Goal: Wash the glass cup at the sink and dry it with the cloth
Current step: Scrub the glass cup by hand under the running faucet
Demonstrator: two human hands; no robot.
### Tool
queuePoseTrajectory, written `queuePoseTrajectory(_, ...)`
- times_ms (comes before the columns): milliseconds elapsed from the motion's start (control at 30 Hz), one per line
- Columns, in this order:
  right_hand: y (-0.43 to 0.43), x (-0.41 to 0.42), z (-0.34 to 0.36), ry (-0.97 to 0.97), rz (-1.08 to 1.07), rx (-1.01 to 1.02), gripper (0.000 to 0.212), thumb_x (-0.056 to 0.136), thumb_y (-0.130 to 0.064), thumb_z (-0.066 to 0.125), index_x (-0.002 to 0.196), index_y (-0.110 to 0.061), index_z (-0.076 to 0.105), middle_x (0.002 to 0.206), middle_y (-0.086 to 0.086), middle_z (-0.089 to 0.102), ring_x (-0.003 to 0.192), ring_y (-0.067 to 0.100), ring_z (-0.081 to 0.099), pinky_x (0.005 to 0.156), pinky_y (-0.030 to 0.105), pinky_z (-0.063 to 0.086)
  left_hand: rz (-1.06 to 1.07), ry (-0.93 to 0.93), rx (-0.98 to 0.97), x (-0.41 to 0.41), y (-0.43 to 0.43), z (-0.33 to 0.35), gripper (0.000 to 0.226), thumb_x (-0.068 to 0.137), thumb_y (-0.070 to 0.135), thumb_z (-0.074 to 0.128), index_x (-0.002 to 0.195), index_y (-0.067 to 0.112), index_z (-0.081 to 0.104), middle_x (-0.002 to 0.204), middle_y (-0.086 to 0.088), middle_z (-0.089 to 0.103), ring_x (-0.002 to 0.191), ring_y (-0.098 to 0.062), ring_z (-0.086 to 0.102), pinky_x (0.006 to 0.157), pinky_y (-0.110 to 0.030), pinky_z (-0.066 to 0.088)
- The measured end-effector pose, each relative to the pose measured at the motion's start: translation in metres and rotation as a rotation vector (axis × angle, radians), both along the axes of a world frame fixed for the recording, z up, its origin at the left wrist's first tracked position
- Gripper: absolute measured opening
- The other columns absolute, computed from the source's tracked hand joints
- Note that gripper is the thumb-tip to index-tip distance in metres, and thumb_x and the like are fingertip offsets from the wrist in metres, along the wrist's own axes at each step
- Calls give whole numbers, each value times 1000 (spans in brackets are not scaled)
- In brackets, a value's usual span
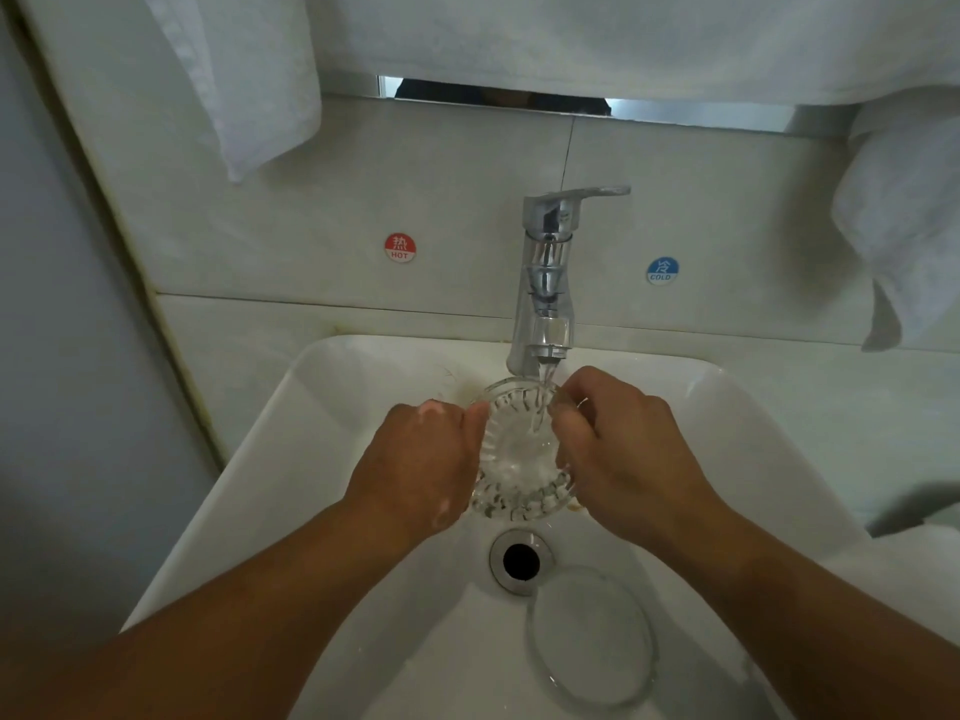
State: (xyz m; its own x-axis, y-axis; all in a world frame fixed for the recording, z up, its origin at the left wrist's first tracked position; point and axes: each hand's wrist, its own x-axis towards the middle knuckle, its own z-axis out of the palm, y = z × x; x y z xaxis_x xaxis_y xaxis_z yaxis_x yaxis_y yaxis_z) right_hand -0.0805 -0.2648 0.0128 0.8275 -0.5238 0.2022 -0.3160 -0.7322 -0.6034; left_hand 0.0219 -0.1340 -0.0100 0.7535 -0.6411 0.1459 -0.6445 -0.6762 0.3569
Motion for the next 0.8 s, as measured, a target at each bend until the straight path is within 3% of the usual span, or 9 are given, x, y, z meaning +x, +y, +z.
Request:
queuePoseTrajectory(67,-1,0,0,11,2,-24,18,104,-31,44,99,-22,59,81,-1,67,72,16,65,68,38,59,-42,11,21,0,-1,-4,32,110,20,32,109,1,59,86,-7,58,94,-32,68,81,-38,52)
queuePoseTrajectory(133,-2,0,-1,10,-2,-10,18,104,-31,45,98,-22,60,81,0,68,72,17,65,69,40,59,-70,143,-97,1,0,-7,20,106,12,44,119,5,57,102,-8,67,93,-26,69,76,-29,54)
queuePoseTrajectory(233,-2,0,-2,18,11,33,18,103,-29,46,95,-22,60,80,1,69,71,20,65,67,43,60,-73,207,-231,3,2,-2,22,105,14,49,125,12,59,105,-6,72,92,-25,71,78,-30,59)
queuePoseTrajectory(367,-1,0,-2,29,50,60,19,102,-25,46,92,-21,61,74,0,67,59,16,62,57,37,57,-41,55,-113,3,3,0,36,110,31,36,102,10,64,92,-6,69,88,-26,67,77,-34,50)
queuePoseTrajectory(433,0,0,-3,38,69,50,20,103,-25,47,90,-22,62,70,-3,66,53,10,59,50,27,51,-8,38,-142,3,3,0,46,107,45,36,80,13,56,70,-3,58,75,-26,61,68,-34,44)
queuePoseTrajectory(500,-1,0,-3,34,68,44,21,104,-26,47,90,-23,62,69,-4,66,54,8,60,50,21,46,15,29,-156,2,0,0,49,105,48,36,74,14,51,64,0,48,72,-27,56,66,-31,37)
queuePoseTrajectory(600,-4,1,-3,13,26,43,20,103,-26,47,95,-22,65,74,-3,68,66,13,64,57,24,48,-13,20,-170,1,-3,-1,38,108,36,36,91,11,57,77,-3,60,82,-28,63,70,-31,39)
queuePoseTrajectory(700,-6,2,-4,-17,-14,38,21,103,-27,46,99,-20,65,79,-1,69,71,15,65,66,33,55,-79,63,-186,2,-2,-3,22,107,15,43,121,10,60,100,-8,72,90,-29,70,80,-38,55)
queuePoseTrajectory(800,-6,3,-5,-38,-43,34,19,104,-29,45,100,-20,62,80,0,69,71,15,66,68,37,58,-151,240,-256,2,-1,-5,43,103,4,49,142,24,48,101,3,69,88,-17,69,71,-18,57)
